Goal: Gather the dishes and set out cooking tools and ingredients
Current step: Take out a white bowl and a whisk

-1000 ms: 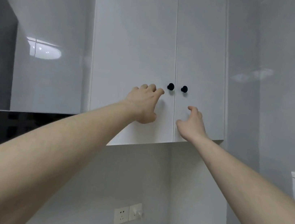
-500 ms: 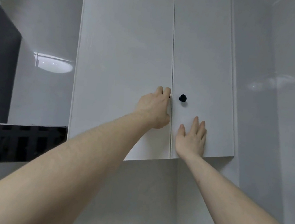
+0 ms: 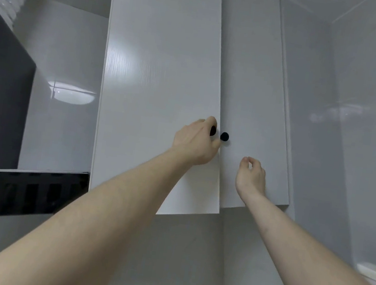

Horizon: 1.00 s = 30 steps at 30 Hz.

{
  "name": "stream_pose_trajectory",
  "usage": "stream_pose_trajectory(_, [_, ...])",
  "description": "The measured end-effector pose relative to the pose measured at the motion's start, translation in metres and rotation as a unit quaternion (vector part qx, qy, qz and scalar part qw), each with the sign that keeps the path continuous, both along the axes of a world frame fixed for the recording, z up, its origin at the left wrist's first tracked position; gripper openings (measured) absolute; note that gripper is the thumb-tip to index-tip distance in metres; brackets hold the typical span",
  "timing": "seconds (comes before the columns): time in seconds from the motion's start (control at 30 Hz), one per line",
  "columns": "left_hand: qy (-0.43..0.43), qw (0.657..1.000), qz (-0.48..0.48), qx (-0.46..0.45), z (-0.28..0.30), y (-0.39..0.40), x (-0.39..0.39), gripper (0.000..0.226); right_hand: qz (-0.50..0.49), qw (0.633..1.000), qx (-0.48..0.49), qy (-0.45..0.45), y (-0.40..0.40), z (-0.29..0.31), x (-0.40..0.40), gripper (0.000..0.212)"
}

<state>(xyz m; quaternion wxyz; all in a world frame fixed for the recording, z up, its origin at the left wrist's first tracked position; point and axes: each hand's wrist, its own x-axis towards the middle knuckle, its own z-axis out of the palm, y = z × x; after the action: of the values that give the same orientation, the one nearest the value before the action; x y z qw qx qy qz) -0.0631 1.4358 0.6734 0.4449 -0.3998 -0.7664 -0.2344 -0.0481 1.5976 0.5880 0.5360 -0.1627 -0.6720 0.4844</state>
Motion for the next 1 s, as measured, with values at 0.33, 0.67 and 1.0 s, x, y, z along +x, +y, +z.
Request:
stream_pose_trajectory(0.33, [-0.11,0.959,-0.227,0.132,-0.01,-0.046,0.076,0.017,-0.017,0.996,-0.051,0.064,-0.028,0.034,0.054,0.046])
stream_pose_trajectory(0.67, [-0.15,0.898,-0.336,0.242,-0.024,-0.117,0.131,0.027,0.043,0.998,0.035,0.015,-0.083,0.005,0.11,0.034])
stream_pose_trajectory(1.0, [-0.148,0.893,-0.283,0.317,-0.035,-0.211,0.16,0.04,0.118,0.972,0.193,-0.057,-0.174,-0.037,0.154,0.034])
